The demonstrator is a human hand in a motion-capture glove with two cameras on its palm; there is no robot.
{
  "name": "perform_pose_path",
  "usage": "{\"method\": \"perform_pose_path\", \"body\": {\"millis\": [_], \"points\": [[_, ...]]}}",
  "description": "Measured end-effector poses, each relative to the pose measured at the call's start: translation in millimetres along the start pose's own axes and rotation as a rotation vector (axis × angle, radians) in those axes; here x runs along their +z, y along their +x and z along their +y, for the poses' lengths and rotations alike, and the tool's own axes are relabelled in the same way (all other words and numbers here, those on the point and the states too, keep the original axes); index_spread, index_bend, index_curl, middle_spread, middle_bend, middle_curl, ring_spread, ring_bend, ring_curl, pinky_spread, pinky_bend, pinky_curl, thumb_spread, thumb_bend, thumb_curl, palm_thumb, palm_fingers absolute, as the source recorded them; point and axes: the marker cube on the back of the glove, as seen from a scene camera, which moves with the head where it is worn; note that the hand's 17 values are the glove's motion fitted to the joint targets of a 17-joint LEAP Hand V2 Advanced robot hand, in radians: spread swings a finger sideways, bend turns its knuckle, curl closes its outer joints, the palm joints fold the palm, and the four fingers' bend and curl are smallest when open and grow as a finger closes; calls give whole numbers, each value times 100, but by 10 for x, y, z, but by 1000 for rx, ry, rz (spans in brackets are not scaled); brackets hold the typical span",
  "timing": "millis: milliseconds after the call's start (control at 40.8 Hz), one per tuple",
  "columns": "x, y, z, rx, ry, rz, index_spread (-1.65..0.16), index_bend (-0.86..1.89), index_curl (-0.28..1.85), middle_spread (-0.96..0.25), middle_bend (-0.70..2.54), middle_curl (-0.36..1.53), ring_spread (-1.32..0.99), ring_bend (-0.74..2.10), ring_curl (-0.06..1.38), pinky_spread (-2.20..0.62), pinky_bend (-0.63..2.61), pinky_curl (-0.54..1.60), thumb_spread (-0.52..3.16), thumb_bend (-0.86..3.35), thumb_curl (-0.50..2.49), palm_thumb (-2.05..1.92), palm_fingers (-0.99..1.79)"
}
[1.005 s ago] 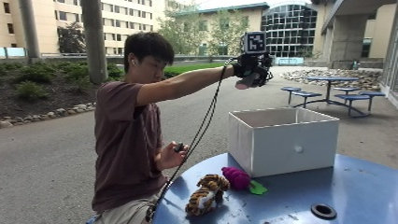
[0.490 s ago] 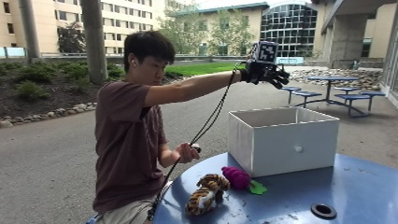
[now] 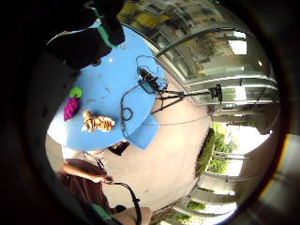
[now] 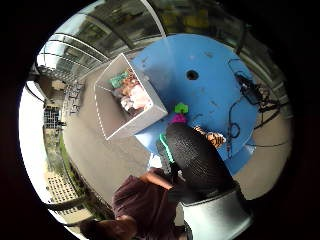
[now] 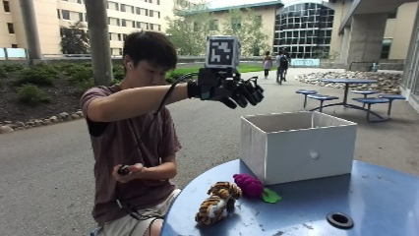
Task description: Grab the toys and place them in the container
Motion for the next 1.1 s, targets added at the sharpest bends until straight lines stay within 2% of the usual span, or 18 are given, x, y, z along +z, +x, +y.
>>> {"method": "perform_pose_path", "body": {"millis": [98, 270, 343, 368, 392, 441, 515, 564, 686, 760, 882, 907, 1005, 1054, 1103], "points": [[845, 377, 188, 56, -73, 32, -15, 8, 27, 1, 24, 47, -3, 71, 32, 1, 106, 35, 124, -3, 41, -3, -9], [2633, 269, 384, -82, -280, -19, -16, 10, 25, 0, 19, 45, -3, 68, 31, 0, 106, 35, 124, -2, 38, -1, -16], [3175, 151, 390, -130, -272, -40, -16, 9, 24, 1, 17, 44, -1, 67, 31, 1, 106, 35, 125, 0, 39, 4, -15], [3281, 129, 376, -137, -234, -45, -16, 9, 24, 1, 19, 44, -2, 75, 33, 0, 105, 35, 128, 5, 40, 13, -4], [3350, 116, 357, -139, -192, -54, -17, 17, 26, -4, 25, 46, -7, 86, 36, -3, 101, 34, 133, 15, 43, 28, 23], [3422, 109, 311, -136, -126, -77, -17, 24, 26, -10, 36, 48, -14, 91, 33, -11, 95, 29, 137, 23, 47, 42, 55], [3483, 115, 230, -140, -58, -113, -17, 28, 26, -15, 62, 54, -21, 102, 32, -26, 87, 23, 136, 31, 50, 56, 120], [3513, 123, 176, -148, -23, -147, -15, 42, 33, -16, 75, 59, -23, 110, 38, -32, 79, 24, 136, 34, 52, 63, 142], [3534, 150, 39, -158, 29, -254, -10, 80, 49, -19, 85, 65, -25, 121, 46, -38, 76, 29, 131, 40, 58, 77, 152], [3508, 152, -33, -155, 29, -286, -7, 90, 55, -17, 92, 67, -25, 127, 49, -40, 79, 31, 132, 47, 63, 87, 148], [3440, 144, -135, -145, -72, -320, -3, 102, 62, -15, 99, 68, -23, 133, 52, -41, 85, 35, 137, 57, 71, 98, 141], [3399, 158, -149, -142, -106, -329, -3, 105, 63, -10, 98, 68, -21, 133, 52, -40, 86, 36, 138, 59, 73, 101, 139], [3106, 244, -189, -131, -192, -309, -1, 107, 66, -5, 104, 69, -16, 136, 53, -34, 90, 39, 134, 59, 79, 100, 129], [2846, 291, -203, -126, -181, -288, -2, 103, 67, -4, 109, 70, -16, 139, 54, -33, 97, 41, 127, 53, 81, 94, 127], [2499, 337, -215, -121, -141, -270, -4, 110, 71, -7, 110, 71, -21, 135, 54, -33, 93, 41, 118, 41, 82, 78, 107]]}}
